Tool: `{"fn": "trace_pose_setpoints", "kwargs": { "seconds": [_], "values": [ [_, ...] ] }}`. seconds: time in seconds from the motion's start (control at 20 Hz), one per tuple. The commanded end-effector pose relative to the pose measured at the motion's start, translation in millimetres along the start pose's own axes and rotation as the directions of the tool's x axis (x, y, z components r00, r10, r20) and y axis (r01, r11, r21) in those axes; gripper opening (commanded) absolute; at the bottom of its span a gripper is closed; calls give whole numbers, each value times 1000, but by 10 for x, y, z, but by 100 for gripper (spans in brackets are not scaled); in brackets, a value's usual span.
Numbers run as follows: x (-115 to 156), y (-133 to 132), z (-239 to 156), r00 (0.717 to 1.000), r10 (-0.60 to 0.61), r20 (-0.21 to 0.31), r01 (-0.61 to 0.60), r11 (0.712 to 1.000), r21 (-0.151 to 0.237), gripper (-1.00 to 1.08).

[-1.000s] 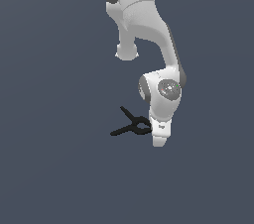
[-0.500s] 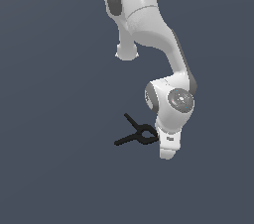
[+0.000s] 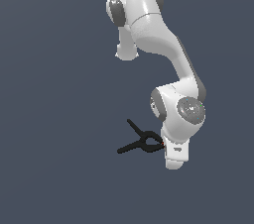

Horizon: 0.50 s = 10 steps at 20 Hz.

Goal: Pick up the object and move it to a goal position.

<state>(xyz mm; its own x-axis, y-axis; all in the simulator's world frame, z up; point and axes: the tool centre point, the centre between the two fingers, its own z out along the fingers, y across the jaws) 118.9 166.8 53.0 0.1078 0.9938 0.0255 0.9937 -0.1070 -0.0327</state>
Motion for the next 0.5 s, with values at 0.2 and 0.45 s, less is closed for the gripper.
{"fn": "trace_pose_setpoints", "kwargs": {
  "seconds": [0.2,0.45],
  "values": [
    [81,125,-40,1000,-2,-1,2,1000,-3,-100],
    [103,170,-48,1000,-2,-1,2,1000,-3,-100]
  ]
}}
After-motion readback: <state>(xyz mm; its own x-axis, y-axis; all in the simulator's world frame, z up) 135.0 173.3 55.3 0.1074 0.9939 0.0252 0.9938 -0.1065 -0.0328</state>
